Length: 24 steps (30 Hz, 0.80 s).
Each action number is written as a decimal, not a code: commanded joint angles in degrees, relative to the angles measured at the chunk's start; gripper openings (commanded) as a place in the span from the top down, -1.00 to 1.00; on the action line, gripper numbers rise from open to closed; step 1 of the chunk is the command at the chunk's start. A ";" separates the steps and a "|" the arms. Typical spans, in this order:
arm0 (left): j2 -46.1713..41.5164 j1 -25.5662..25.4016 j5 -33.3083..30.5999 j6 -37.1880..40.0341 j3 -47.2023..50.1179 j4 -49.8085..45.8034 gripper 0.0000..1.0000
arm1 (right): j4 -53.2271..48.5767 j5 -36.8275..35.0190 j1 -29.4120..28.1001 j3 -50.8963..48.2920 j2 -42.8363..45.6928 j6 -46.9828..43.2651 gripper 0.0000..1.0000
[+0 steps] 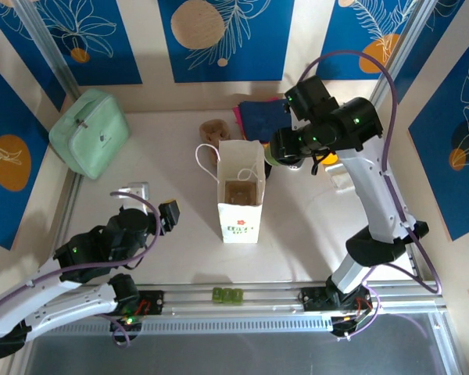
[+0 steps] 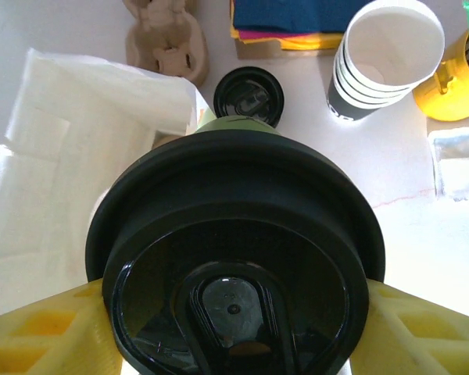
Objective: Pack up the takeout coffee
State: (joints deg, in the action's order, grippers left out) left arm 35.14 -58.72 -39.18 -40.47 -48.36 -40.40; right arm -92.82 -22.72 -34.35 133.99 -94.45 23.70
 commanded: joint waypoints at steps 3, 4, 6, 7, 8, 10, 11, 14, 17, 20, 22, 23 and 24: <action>-0.48 0.62 -0.30 -0.69 0.46 -0.98 -0.62 | -8.71 -2.90 -3.90 5.33 2.08 2.52 -0.24; -0.31 0.67 -0.28 -0.66 0.55 -0.80 -0.62 | -8.76 -2.96 -5.07 6.06 2.07 2.81 -0.24; 0.01 0.63 -0.18 -0.58 0.72 -0.44 -0.62 | -8.70 -2.79 -7.11 7.51 1.69 2.96 -0.23; 0.27 0.65 -0.16 -0.48 0.81 -0.24 -0.62 | -8.70 -4.35 -8.79 7.90 1.64 3.29 -0.23; 0.54 0.62 -0.07 -0.41 0.89 -0.06 -0.62 | -8.70 -4.70 -9.82 7.95 1.65 3.67 -0.23; 1.31 0.62 0.40 -0.11 1.11 0.62 -0.62 | -8.79 -3.46 -11.36 7.91 1.33 4.34 -0.23; 1.70 0.62 0.93 0.30 1.31 1.30 -0.62 | -8.71 -3.23 -12.08 7.84 1.07 4.84 -0.23; 3.48 0.62 3.36 2.46 2.12 3.85 -0.62 | -8.71 -2.28 -14.73 5.71 0.06 5.86 -0.23; 5.97 0.62 6.03 4.26 2.21 5.39 -0.62 | -8.78 -1.64 -15.85 2.29 -0.50 7.53 -0.25; 8.50 0.67 8.94 6.59 3.20 8.58 -0.62 | -8.70 -0.65 -17.01 0.78 -1.66 8.70 -0.24; 10.32 0.62 10.86 7.65 4.04 11.25 -0.62 | -8.74 -0.03 -17.90 0.10 -2.74 9.24 -0.24; 10.88 0.62 11.89 8.34 4.64 12.70 -0.62 | -8.63 0.16 -18.26 -0.26 -3.23 9.37 -0.24; 11.78 0.62 13.00 9.09 5.37 14.68 -0.62 | -8.63 0.59 -18.46 -0.68 -3.78 9.62 -0.24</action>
State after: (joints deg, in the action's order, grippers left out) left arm 45.95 -58.61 -30.44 -34.68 -44.47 -31.35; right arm -92.82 -23.99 -51.90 134.06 -97.19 31.20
